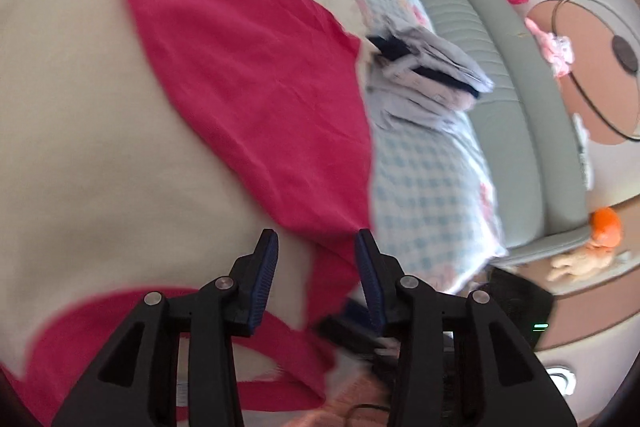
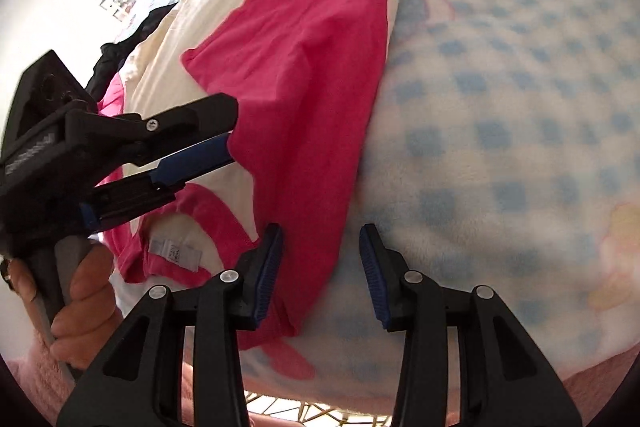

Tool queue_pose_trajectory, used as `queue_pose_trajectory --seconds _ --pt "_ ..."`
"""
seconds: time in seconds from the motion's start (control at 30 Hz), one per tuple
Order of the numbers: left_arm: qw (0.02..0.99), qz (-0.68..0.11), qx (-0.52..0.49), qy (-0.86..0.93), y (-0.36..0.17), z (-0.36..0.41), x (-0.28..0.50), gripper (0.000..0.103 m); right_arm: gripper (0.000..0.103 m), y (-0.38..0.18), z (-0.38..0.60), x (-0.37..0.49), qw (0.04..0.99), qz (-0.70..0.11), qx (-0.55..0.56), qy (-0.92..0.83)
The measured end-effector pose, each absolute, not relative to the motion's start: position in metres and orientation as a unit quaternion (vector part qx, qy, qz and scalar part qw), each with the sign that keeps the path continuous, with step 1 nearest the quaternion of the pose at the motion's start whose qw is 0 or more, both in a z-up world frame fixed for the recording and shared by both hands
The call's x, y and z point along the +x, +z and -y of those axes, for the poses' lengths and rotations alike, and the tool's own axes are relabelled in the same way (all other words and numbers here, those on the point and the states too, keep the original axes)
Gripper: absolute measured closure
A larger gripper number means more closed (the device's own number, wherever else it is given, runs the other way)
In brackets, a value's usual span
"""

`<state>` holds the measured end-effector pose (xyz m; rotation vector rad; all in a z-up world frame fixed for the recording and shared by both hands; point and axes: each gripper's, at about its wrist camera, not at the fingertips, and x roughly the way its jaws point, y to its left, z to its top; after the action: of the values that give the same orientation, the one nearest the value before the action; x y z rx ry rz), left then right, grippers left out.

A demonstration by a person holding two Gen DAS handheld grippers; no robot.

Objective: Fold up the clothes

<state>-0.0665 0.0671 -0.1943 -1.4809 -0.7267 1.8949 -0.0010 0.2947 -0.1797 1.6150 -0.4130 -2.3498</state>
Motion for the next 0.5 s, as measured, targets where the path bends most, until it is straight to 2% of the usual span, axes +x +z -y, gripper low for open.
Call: queue_pose_trajectory --seconds 0.27,0.5 --pt "0.22 0.263 -0.565 0.75 -0.193 -0.027 -0.118 0.058 0.062 -0.114 -0.339 -0.057 0.111 0.123 0.496 -0.853" --pt "0.2 0.222 -0.584 0.755 -0.207 -0.042 -0.149 0.058 0.062 -0.12 -0.337 -0.161 0.087 0.073 0.503 -0.857"
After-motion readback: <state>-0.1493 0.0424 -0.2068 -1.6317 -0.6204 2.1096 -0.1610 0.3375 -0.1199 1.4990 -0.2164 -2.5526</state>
